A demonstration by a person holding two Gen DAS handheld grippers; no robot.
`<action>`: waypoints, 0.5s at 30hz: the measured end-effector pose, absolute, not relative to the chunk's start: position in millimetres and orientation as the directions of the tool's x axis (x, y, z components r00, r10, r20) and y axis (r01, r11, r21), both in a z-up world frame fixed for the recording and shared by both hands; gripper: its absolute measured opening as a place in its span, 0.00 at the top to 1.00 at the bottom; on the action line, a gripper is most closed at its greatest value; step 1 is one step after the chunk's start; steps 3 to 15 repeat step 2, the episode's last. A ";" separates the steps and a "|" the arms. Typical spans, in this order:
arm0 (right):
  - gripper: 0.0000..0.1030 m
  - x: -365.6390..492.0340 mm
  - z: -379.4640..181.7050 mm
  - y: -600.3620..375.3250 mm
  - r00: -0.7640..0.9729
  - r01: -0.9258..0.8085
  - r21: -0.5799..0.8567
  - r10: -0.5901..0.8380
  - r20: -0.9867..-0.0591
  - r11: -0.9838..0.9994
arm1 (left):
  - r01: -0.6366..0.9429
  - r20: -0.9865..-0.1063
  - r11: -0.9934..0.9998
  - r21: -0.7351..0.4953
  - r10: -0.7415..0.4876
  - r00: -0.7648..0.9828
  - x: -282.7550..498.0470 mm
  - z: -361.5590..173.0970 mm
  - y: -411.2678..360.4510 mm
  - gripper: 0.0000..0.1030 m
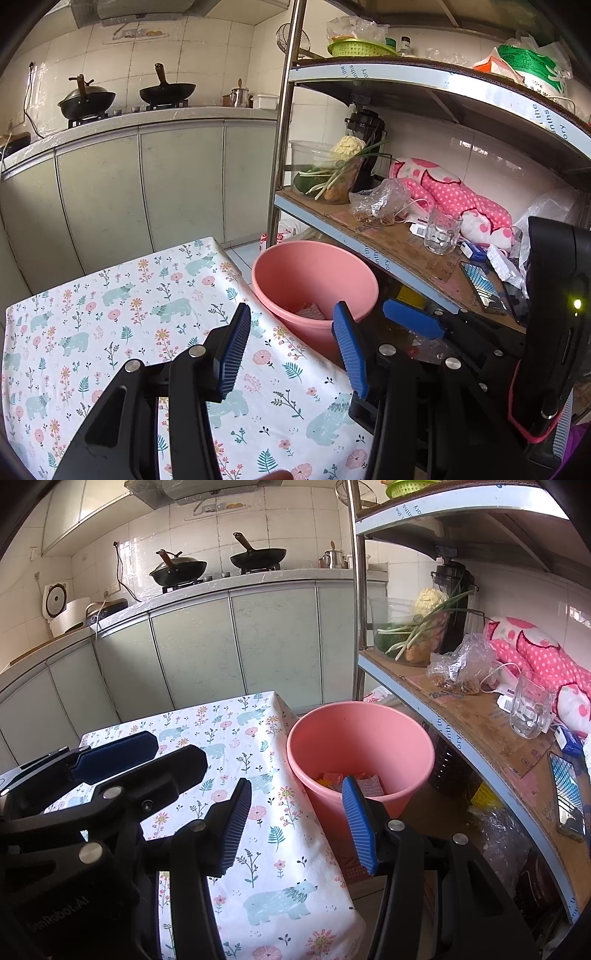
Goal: Collect trash
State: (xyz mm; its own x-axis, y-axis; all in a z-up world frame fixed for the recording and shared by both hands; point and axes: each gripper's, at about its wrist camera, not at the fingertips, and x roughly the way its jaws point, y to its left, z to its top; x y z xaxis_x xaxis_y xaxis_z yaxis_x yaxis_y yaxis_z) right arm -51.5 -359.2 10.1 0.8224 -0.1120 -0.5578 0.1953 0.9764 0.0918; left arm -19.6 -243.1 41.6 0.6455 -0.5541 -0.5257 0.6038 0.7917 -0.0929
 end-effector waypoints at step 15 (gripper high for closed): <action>0.49 -51.6 10.1 -358.9 0.822 0.195 0.090 -0.113 -0.558 0.977 | 0.605 -0.527 0.791 -0.094 -0.555 0.644 -20.0 41.6 -243.2 0.55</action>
